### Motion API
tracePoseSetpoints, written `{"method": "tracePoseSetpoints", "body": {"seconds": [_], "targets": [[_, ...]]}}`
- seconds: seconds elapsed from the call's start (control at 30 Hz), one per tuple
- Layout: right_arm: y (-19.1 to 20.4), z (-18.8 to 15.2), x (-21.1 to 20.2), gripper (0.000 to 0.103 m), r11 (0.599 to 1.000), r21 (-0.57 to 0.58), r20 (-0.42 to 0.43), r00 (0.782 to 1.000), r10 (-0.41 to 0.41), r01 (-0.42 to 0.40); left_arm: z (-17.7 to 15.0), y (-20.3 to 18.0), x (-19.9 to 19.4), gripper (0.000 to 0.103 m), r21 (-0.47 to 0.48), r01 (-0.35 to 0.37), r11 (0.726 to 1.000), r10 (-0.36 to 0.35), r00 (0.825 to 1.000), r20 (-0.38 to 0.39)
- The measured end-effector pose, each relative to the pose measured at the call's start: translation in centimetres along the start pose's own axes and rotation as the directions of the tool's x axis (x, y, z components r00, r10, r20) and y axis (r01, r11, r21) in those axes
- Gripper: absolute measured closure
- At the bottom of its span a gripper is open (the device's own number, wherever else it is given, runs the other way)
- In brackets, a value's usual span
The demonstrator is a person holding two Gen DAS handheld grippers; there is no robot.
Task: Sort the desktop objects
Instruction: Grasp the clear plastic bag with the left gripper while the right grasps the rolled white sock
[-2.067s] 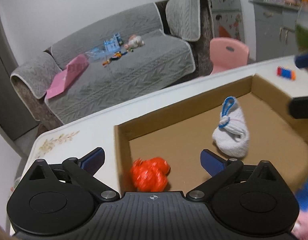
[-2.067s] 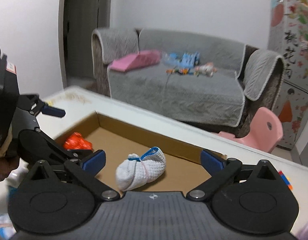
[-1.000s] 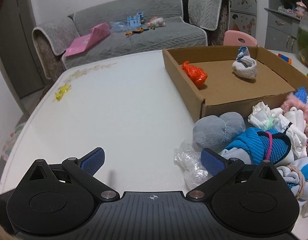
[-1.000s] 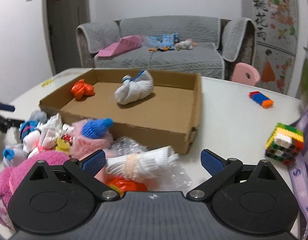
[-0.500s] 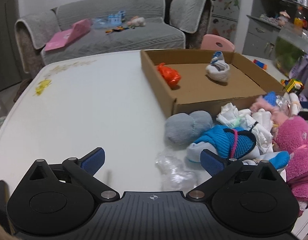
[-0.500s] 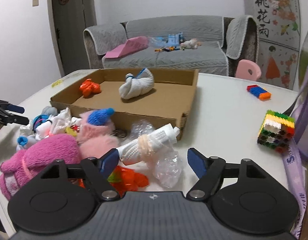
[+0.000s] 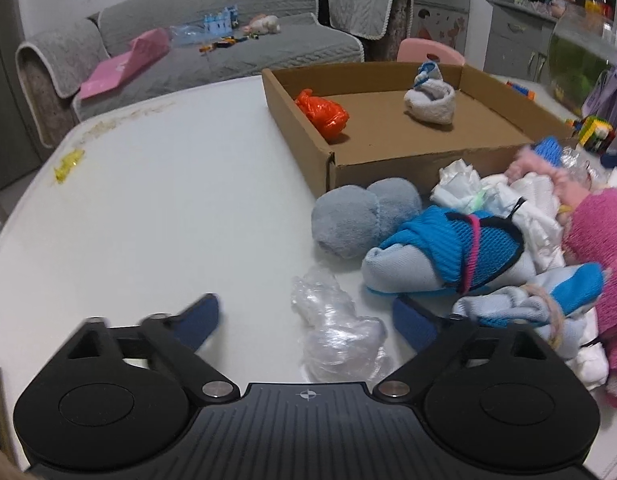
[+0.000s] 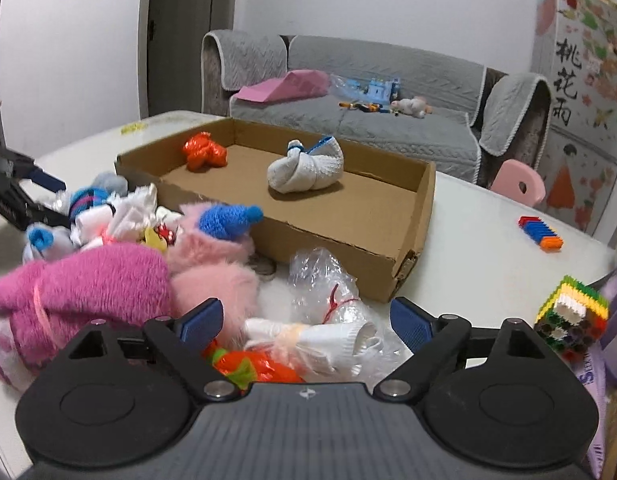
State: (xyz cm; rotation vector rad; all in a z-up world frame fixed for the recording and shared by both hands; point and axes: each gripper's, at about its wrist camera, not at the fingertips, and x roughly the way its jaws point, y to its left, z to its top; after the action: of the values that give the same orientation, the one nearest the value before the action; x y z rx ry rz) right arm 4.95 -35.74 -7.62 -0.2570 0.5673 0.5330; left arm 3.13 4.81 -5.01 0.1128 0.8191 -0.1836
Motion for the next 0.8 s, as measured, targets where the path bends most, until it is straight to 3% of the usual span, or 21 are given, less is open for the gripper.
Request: {"method": "tracePoseSetpoints", "body": {"seconds": [0.1,0.3,0.5,0.6,0.8], "targets": [[-0.4,-0.3,-0.2,0.019,1.000,0.016,-0.018,1.000,0.000,0.000,0.0,-0.5,-0.4,0.046,-0.019,0.002,1.000,-0.002,1.000,0.011],[0.0,-0.5,-1.8,0.019,0.998,-0.017,0.009,0.998,-0.061,0.061,-0.3,-1.4,-0.9,0.060,-0.030,-0.010,1.000,0.011,1.000,0.027],[0.5,-0.1,-2.5,0.020,1.000,0.013,0.025,1.000,0.001,-0.001,-1.0,-2.0,-1.4,0.061,-0.042,-0.022,0.999,0.023,0.999,0.039],[0.4,-0.1,-2.2,0.028,0.996,0.087,0.003,0.999,0.035,-0.035,-1.3,-2.1,-1.6,0.061,-0.041,-0.022,0.999,0.024,0.999,0.046],[-0.2,-1.0,-1.8,0.031,0.974,0.217,-0.025,0.997,0.077,-0.070,-1.5,-2.2,-1.7,0.059,-0.018,-0.024,1.000,0.025,0.998,0.061]]}}
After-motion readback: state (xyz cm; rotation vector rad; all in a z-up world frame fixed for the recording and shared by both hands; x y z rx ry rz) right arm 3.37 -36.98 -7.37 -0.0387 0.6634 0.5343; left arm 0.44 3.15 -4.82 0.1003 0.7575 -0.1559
